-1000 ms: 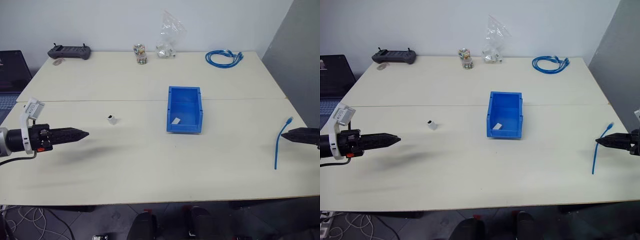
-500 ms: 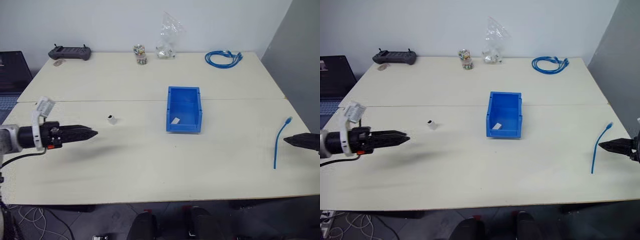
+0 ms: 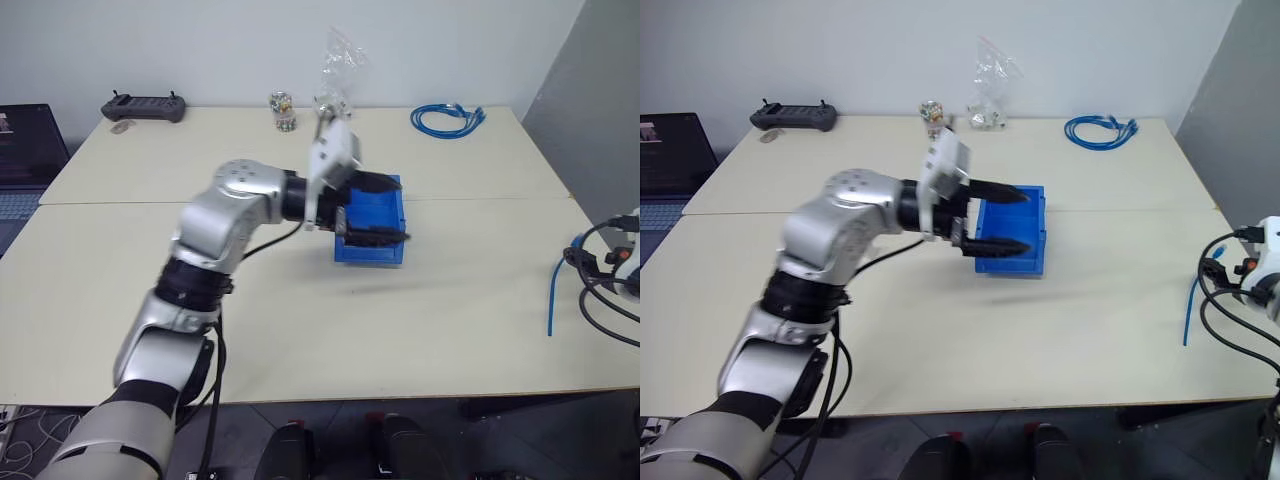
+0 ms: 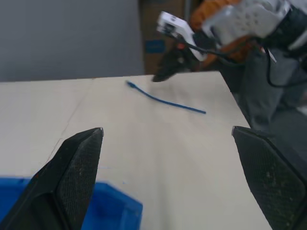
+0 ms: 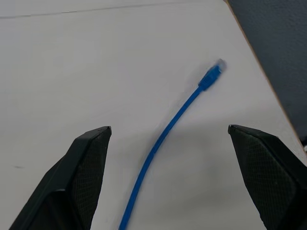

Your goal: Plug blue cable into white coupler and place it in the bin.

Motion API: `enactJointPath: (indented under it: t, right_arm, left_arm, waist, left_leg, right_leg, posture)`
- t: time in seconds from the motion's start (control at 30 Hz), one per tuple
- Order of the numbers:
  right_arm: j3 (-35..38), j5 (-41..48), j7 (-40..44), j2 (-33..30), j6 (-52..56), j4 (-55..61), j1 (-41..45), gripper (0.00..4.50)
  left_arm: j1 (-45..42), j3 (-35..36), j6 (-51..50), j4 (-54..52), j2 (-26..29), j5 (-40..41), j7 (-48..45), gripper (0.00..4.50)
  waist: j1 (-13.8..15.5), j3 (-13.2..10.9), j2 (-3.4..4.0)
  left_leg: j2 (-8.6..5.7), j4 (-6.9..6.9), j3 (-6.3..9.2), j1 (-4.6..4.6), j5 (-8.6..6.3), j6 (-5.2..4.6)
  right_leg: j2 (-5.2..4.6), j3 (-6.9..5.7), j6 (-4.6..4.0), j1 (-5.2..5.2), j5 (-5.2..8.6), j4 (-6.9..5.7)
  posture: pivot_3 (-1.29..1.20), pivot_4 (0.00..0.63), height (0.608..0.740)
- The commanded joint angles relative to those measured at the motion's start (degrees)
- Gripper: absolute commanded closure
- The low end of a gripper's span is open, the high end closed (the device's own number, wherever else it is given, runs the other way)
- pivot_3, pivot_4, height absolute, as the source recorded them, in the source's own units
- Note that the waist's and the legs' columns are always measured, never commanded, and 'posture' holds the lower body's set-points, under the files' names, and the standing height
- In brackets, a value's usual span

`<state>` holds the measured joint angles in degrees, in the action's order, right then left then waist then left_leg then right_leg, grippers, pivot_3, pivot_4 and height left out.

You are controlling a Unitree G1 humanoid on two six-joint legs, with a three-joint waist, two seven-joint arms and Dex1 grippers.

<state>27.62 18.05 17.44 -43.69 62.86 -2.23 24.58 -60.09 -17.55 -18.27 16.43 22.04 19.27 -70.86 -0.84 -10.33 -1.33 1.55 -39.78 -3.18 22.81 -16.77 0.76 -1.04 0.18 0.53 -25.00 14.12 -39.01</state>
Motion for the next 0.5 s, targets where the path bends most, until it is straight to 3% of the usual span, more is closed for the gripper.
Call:
enactJointPath:
  t: [0.03,0.2,0.5]
  right_arm:
    - [0.08,-1.69,-5.38,2.25,-0.69,-1.48,4.76,0.36]
    - [-1.36,-4.02,-8.92,4.87,-4.88,-7.92,7.79,0.36]
    - [-3.55,-7.97,-13.76,7.61,-21.25,-31.39,16.12,0.36]
  left_arm:
    - [-10.43,-2.11,20.63,22.43,-6.62,-8.48,-2.21,0.00]
    - [-18.43,-1.29,32.46,41.77,-14.87,-13.60,-0.78,0.00]
    - [-23.82,4.56,32.24,50.76,-19.46,-14.36,0.58,0.00]
  waist:
    - [-0.04,-0.01,-0.02]
    - [-0.14,-0.01,-0.02]
    - [-0.90,-0.02,-0.03]
  left_leg:
    - [0.01,0.02,-0.03,0.03,-0.02,-0.04]
    - [-0.10,-0.01,-0.24,0.18,-0.37,-0.66]
    - [-0.25,0.01,-0.27,0.22,-0.56,-0.99]
  right_leg:
    - [0.01,0.08,0.00,-0.06,0.00,-0.01]
    - [-0.01,0.36,0.13,-0.17,-0.06,0.20]
    - [-0.05,0.70,0.22,-0.33,-0.10,0.21]
  posture:
    - [0.00,0.150,0.740]
    - [0.00,0.150,0.740]
    - [0.00,0.150,0.740]
